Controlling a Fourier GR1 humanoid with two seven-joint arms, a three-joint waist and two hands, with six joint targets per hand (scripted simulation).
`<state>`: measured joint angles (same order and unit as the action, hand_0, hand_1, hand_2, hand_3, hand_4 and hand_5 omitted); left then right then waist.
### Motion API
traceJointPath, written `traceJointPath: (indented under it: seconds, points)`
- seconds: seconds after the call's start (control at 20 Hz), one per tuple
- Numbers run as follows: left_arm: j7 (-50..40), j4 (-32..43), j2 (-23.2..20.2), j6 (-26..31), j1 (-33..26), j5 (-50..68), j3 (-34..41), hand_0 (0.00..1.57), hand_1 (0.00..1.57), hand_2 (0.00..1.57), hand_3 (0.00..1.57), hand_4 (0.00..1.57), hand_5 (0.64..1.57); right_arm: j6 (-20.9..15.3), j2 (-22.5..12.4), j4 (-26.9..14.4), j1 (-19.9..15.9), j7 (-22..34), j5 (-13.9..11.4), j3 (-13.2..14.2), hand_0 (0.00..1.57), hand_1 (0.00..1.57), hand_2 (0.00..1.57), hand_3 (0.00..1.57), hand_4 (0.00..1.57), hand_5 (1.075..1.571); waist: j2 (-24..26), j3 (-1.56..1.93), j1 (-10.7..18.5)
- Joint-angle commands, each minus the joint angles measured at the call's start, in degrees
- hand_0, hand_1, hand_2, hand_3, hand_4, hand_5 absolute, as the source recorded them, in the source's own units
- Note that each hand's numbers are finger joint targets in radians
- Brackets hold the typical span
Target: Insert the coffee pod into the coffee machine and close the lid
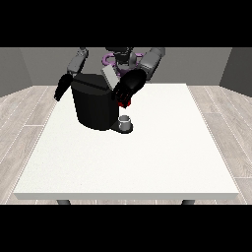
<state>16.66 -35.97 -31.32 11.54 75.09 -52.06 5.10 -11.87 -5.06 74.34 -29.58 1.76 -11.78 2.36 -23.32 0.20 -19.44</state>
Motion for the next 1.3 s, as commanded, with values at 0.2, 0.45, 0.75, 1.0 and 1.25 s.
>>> traceJointPath:
  seconds: [0.2,0.45,0.75,1.0,1.25]
  points:
    - [2.72,1.37,-2.05,0.19,-0.89,-0.54,0.42,0.0,0.0,0.53,0.45,0.0,1.571,0.78,-0.75,-0.45,0.88,0.19,1.47,1.6,0.0,0.0,0.0,0.0,0.09,1.571,0.96,-0.18,1.26]
    - [-2.54,1.47,3.94,-0.61,-4.0,-0.9,-0.42,0.0,0.0,0.3,0.2,0.0,1.571,1.82,-0.55,-2.4,3.42,0.43,1.92,1.46,0.0,0.0,0.0,0.0,0.0,1.571,6.04,-0.17,2.82]
    - [-0.67,0.55,7.39,2.69,-11.37,1.71,-0.27,0.0,0.0,0.0,0.0,0.0,1.571,2.01,-0.83,-5.71,10.74,-2.64,3.56,3.66,0.0,0.0,0.0,0.0,0.0,1.571,14.64,-0.18,8.67]
    - [-1.01,-1.43,13.62,1.46,-14.48,8.5,4.74,0.0,0.0,0.13,0.0,0.0,1.571,0.78,1.36,-7.78,15.57,-6.29,2.77,2.69,0.0,0.0,0.0,0.0,0.0,1.571,20.19,-0.2,12.37]
    - [1.99,0.45,22.51,2.53,-24.23,22.43,15.42,0.0,0.0,0.0,0.0,0.47,1.571,0.96,0.77,-7.41,19.59,-3.97,3.96,4.14,0.0,0.0,0.0,0.0,0.0,1.571,28.93,-0.38,17.86]
